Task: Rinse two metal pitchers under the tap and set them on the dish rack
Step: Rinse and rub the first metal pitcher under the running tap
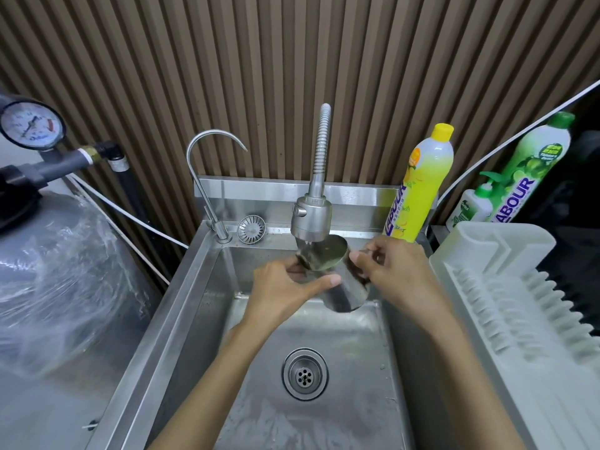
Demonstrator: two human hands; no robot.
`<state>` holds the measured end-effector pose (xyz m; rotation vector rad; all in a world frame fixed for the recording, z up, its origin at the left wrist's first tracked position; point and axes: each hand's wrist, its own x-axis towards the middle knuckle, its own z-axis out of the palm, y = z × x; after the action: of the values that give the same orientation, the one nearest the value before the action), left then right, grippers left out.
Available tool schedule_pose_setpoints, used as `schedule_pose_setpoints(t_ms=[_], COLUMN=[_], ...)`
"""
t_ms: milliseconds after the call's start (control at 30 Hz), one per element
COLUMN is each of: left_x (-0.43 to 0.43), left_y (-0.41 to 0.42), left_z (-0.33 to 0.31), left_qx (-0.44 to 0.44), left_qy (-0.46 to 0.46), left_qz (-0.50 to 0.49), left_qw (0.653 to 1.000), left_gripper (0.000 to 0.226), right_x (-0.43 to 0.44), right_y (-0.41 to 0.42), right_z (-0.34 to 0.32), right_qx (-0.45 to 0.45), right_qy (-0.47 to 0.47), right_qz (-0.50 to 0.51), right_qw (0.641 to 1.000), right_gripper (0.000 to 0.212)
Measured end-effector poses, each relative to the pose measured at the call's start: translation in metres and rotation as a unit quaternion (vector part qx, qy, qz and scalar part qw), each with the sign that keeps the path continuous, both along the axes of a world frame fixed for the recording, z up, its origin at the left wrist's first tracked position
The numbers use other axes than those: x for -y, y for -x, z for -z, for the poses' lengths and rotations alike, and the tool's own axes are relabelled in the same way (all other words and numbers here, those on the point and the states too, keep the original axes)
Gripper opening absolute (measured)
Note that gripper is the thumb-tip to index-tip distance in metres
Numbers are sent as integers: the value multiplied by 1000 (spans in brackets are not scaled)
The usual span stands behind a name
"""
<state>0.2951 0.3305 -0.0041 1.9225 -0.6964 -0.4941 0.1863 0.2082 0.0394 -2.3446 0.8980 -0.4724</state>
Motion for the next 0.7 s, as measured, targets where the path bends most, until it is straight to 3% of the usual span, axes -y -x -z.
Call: schedule_pose_setpoints(t_ms=[67, 133, 233, 333, 433, 500, 700], left_x=[6, 14, 23, 25, 16, 9, -8], left_y=[0, -3, -12, -18, -22, -22, 2], left_z=[7, 11, 9, 8, 8, 4, -5], left_qx=[-34, -44, -25, 35, 111, 155, 203], left_qy=[40, 83, 149, 167, 154, 124, -41], left_qz=[5, -3, -43, -52, -39, -49, -126], left_qw=[999, 996, 988, 984, 981, 979, 970], left_gripper=[43, 52, 69, 81, 87, 86, 74], right_x=[-4, -3, 7, 7, 1, -5, -11], right_y=[2, 2, -2, -12, -23, -24, -17], right_z=[-4, -2, 13, 37, 59, 63, 55], right_qx=[-2, 25, 154, 233, 280, 281, 198], right_qy=[55, 51, -128, -322, -424, -455, -402], right_qz=[11, 5, -9, -37, -53, -61, -25], right_qw=[998, 998, 980, 917, 860, 843, 894], right_gripper=[15, 12, 10, 6, 9, 9, 15])
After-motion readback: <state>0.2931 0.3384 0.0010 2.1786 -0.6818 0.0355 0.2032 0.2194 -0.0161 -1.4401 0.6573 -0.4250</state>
